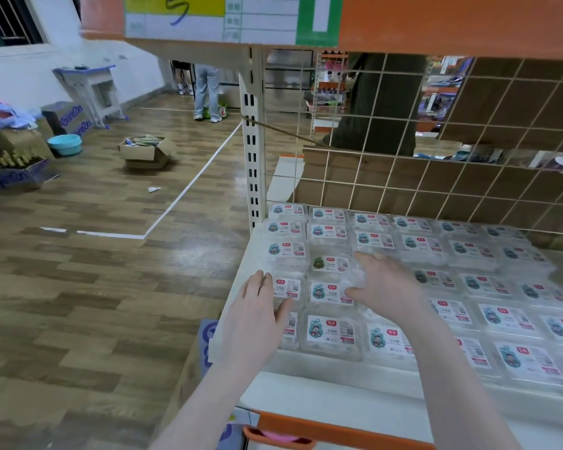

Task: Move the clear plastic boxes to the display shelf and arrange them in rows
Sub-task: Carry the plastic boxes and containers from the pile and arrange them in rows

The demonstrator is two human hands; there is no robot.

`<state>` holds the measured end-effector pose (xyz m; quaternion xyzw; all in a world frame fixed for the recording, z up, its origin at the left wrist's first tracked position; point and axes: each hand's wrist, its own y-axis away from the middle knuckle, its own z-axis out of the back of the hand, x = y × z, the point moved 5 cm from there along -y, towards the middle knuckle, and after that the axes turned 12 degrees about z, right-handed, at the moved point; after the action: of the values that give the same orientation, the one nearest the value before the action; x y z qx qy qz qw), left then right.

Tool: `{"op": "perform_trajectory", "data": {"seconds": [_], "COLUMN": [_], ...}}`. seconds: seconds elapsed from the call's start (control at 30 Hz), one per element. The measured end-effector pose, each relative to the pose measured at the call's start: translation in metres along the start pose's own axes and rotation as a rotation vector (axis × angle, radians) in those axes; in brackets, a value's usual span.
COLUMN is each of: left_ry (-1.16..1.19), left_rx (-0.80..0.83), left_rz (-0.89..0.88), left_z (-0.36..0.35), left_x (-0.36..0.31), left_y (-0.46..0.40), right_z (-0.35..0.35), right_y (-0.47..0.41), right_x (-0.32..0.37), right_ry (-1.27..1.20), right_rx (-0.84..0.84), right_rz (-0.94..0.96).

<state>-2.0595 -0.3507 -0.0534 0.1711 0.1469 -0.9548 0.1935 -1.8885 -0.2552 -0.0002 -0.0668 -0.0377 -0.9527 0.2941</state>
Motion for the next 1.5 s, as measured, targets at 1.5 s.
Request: {"op": "perform_trajectory", "data": {"seconds": [1.5], "left_ry": [0.153], "left_rx": [0.069], "left_rz": [0.202], "left_z": [-0.001], "left_x": [0.005], "left_y": [0.002], "right_z": [-0.015], "right_y": [0.023], "right_x": [-0.04], "right_ry": [-0.285], "right_rx": [-0.214], "right_rz": [0.131]}}
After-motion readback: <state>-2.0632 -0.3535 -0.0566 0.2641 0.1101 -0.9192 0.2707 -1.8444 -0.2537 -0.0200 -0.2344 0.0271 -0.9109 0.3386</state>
